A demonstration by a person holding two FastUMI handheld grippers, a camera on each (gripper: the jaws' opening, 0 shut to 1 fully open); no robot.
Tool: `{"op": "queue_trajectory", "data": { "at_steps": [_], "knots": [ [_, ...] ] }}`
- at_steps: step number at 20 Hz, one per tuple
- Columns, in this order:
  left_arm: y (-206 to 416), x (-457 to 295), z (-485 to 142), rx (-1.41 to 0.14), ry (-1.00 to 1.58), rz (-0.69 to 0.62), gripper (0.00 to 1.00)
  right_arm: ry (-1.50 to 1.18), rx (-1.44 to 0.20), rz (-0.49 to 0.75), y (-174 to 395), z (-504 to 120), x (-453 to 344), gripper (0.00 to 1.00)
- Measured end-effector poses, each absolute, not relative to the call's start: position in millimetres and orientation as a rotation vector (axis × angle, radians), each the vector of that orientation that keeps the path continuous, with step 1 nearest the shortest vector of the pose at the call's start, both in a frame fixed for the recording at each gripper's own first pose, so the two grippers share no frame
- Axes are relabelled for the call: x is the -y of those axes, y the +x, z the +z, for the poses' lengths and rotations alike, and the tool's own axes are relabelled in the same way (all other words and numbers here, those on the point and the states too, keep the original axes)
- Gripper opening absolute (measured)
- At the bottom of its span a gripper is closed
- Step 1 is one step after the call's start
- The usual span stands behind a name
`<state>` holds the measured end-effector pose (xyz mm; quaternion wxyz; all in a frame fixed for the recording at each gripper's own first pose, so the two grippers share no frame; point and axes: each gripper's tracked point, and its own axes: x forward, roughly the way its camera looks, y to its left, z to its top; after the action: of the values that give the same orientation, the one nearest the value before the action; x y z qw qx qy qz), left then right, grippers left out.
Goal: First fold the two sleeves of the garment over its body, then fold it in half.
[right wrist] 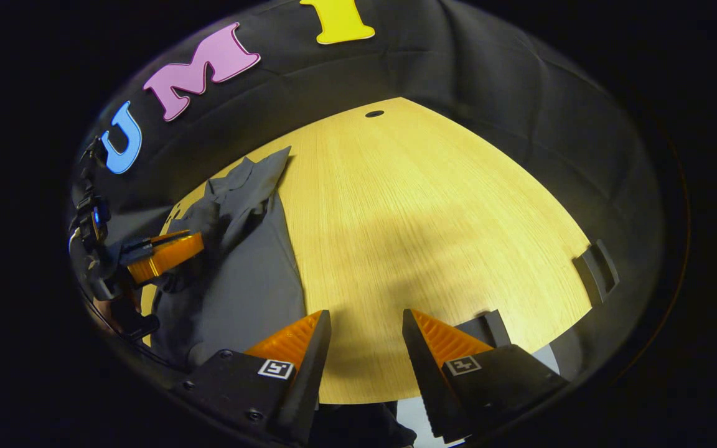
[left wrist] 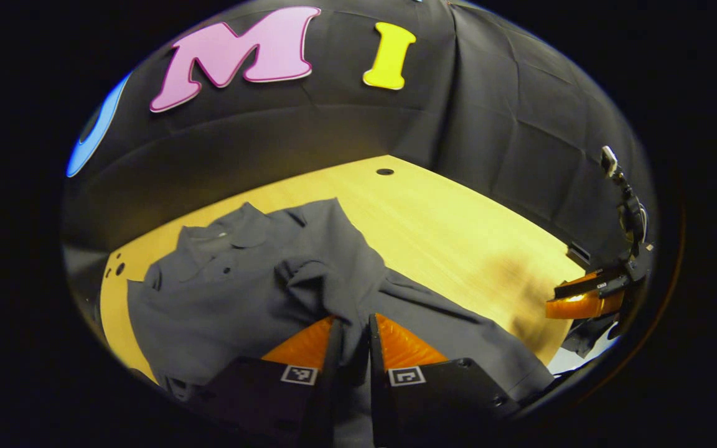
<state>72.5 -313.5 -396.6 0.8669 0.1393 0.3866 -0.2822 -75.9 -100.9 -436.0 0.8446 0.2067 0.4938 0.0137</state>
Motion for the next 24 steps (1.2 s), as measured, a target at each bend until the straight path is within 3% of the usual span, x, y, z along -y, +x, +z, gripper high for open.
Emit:
{"op": "queue_trajectory", "data": {
  "at_steps": [4,7,9,14,15,16,19,21,24],
  "knots": [
    [45.7,337.5,-390.8,-0.816,0.232,-0.686,0.47,0.44,-1.057,0.038,-83.0,-438.7,95.7,0.72],
    [24.4,341.1,-372.6,-0.797,0.168,-0.732,0.79,0.426,-1.047,0.054,-85.7,-425.7,89.6,0.74],
    [15.5,323.0,-361.2,-0.781,0.171,-0.707,0.94,0.414,-1.051,0.08,-89.7,-418.6,80.2,0.74],
    [1.0,234.2,-345.1,-0.792,0.171,-0.549,0.95,0.367,-1.048,0.138,-109.9,-400.5,44.9,0.75],
    [-3.3,209.1,-341.9,-0.798,0.171,-0.506,0.95,0.363,-1.052,0.15,-113.7,-399.2,36.4,0.63],
    [-6.1,183.5,-339.5,-0.8,0.173,-0.463,0.95,0.352,-1.056,0.159,-118.2,-398.2,27.9,0.8],
    [-24.1,112.6,-335.2,-0.826,0.181,-0.366,0.95,0.313,-1.077,0.161,-129.7,-401.1,12.9,0.83],
    [-41.0,71.7,-333.8,-0.859,0.171,-0.319,0.95,0.321,-1.086,0.14,-133.2,-400.4,6.2,0.9],
    [-63.0,17.6,-336.6,-0.897,0.152,-0.245,0.96,0.303,-1.087,0.11,-134.6,-398.8,2.4,0.92]
  ]
}}
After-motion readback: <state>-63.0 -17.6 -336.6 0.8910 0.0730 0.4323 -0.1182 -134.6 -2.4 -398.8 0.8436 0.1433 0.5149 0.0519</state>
